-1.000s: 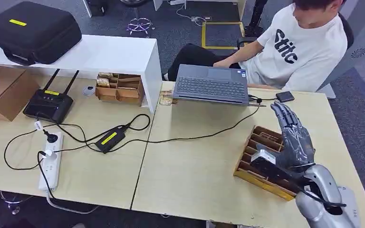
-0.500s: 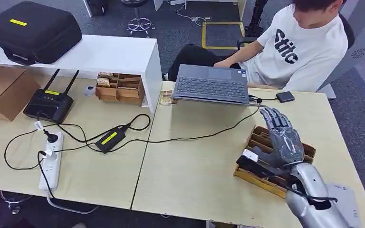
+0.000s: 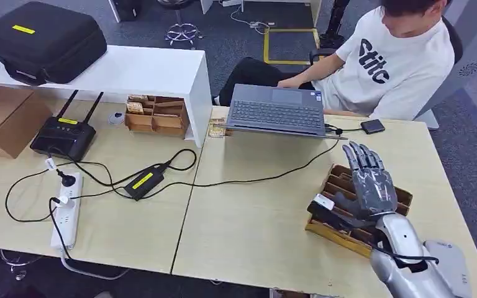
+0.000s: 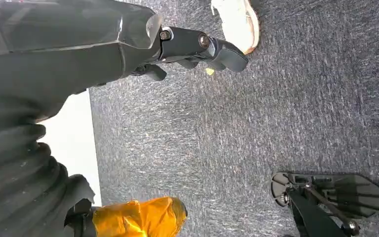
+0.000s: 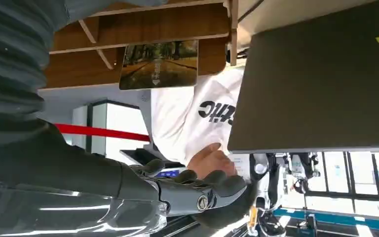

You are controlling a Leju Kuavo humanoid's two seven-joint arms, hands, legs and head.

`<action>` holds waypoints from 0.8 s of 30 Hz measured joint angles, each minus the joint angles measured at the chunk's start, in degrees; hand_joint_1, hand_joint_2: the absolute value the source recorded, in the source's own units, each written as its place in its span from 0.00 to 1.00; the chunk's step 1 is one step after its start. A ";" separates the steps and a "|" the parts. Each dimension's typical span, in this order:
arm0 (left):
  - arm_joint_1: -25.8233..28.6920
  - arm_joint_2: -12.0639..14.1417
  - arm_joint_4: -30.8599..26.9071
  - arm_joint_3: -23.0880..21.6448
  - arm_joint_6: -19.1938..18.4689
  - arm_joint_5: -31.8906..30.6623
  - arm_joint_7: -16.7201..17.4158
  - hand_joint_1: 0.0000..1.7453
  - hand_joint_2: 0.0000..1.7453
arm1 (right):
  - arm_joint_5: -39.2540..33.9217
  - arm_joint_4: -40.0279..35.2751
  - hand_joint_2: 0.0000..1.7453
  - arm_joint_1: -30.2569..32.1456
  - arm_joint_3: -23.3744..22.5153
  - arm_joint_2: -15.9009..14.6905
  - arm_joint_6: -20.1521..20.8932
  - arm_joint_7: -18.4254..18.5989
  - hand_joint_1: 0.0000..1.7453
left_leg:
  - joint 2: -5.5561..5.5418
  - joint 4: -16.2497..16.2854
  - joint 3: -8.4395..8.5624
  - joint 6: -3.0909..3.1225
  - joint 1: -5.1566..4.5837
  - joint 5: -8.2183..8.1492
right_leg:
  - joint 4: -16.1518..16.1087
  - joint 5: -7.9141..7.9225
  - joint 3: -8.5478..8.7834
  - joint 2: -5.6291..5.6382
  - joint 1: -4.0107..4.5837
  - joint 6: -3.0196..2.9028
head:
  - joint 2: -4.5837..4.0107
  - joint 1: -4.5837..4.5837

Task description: Pass the card to the sensor for recognition and then transmit it.

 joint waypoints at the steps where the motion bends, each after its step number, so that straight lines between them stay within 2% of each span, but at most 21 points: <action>1: 0.00 0.00 0.00 0.02 0.04 0.00 0.00 0.00 1.00 | 0.00 0.17 1.00 0.00 -0.06 0.00 -0.02 0.35 0.00 | 0.00 0.00 0.00 0.00 0.00 0.00 | 0.00 0.00 0.00 0.00 0.00 0.00 | 0.00 0.00; 11: 0.00 -0.02 0.00 0.11 0.11 -0.48 0.13 0.00 1.00 | 1.99 1.88 1.00 -0.01 -2.51 0.04 -0.50 2.06 0.00 | 0.00 0.00 -0.01 0.00 -0.01 0.00 | 0.00 0.00 0.00 0.00 0.00 0.00 | 0.00 0.00; 20: -0.01 -0.04 0.00 0.13 0.11 -0.52 0.17 0.00 1.00 | 4.11 3.43 1.00 -0.44 -2.93 0.35 -0.52 3.35 0.00 | 0.00 0.00 0.00 0.00 -0.01 0.00 | 0.00 0.00 0.01 0.00 0.00 0.00 | 0.00 0.00; 21: -0.01 -0.04 0.00 0.13 0.11 -0.57 0.17 0.00 1.00 | 4.11 3.59 1.00 -0.53 -2.93 0.42 -0.50 3.39 0.06 | 0.00 0.00 0.00 0.00 -0.01 0.00 | 0.00 0.00 0.01 0.00 0.00 0.00 | 0.00 0.00; 22: -0.01 -0.04 0.00 0.13 0.11 -0.57 0.20 0.00 1.00 | 4.11 3.78 1.00 -0.64 -2.95 0.46 -0.50 3.41 0.33 | 0.00 0.00 0.00 0.00 -0.01 0.00 | 0.00 0.00 0.01 0.00 0.00 0.00 | 0.00 0.00; 23: -0.01 -0.04 0.00 0.13 0.11 -0.57 0.24 0.00 1.00 | 4.11 3.96 1.00 -0.75 -2.95 0.50 -0.48 3.41 0.33 | 0.00 0.00 0.00 0.00 -0.01 0.00 | 0.00 0.00 0.01 0.00 0.00 0.00 | 0.00 -0.02; 24: -0.01 -0.04 0.00 0.13 0.11 -0.57 0.24 0.00 1.00 | 4.11 4.15 1.00 -0.75 -2.95 0.55 -0.46 3.43 0.47 | 0.00 0.00 0.00 0.00 -0.01 0.00 | 0.00 0.00 0.01 0.00 0.00 0.00 | 0.00 0.00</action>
